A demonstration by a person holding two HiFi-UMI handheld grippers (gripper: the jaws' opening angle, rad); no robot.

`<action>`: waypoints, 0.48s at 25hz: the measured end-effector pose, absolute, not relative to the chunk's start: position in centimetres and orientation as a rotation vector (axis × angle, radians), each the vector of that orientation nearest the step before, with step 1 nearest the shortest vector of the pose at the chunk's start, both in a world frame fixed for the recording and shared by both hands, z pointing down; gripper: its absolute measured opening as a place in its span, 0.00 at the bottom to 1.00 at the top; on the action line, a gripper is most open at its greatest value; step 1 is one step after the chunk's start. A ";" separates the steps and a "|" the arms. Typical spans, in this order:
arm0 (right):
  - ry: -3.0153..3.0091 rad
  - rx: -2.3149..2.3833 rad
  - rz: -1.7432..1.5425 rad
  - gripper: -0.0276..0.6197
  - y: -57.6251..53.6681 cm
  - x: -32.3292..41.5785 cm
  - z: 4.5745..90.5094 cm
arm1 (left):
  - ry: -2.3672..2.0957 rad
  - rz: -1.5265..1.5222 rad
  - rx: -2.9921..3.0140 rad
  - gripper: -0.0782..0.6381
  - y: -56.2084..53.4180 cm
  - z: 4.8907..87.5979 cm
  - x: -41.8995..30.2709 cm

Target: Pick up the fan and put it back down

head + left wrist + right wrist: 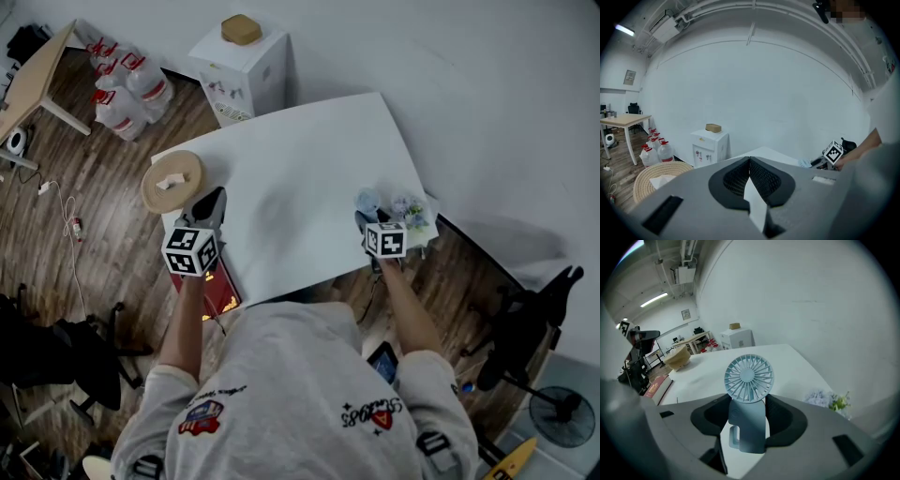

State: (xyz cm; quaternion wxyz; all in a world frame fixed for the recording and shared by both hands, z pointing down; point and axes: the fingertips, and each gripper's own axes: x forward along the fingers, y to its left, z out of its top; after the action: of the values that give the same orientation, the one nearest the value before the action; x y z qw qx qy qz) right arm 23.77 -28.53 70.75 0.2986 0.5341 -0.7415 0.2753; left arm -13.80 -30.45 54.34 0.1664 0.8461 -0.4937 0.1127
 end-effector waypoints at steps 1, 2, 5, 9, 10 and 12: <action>-1.950 1.414 0.751 0.39 -28.0 24.2 71.5 | -1.404 0.322 2.408 0.12 -30.4 54.4 -13.8; -1.931 1.410 0.765 0.39 -27.6 24.6 72.2 | -1.402 0.324 2.406 0.12 -30.3 54.5 -13.8; -1.895 1.396 0.798 0.39 -26.5 25.3 73.8 | -1.400 0.333 2.398 0.12 -30.0 54.7 -13.9; -1.868 1.360 0.832 0.39 -25.6 25.7 75.7 | -1.400 0.341 2.387 0.12 -29.7 55.2 -13.9; -1.853 1.349 0.839 0.39 -25.3 25.8 76.2 | -1.399 0.342 2.385 0.12 -29.6 55.3 -13.9; -1.817 1.329 0.861 0.40 -24.7 26.1 77.3 | -1.397 0.346 2.378 0.12 -29.5 55.4 -13.9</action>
State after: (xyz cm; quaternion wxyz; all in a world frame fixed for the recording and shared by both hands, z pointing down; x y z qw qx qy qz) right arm 26.07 -24.69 77.25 0.3574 0.5151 -0.7041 0.3335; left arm -13.92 -29.53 55.45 0.1799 0.8417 -0.4942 0.1225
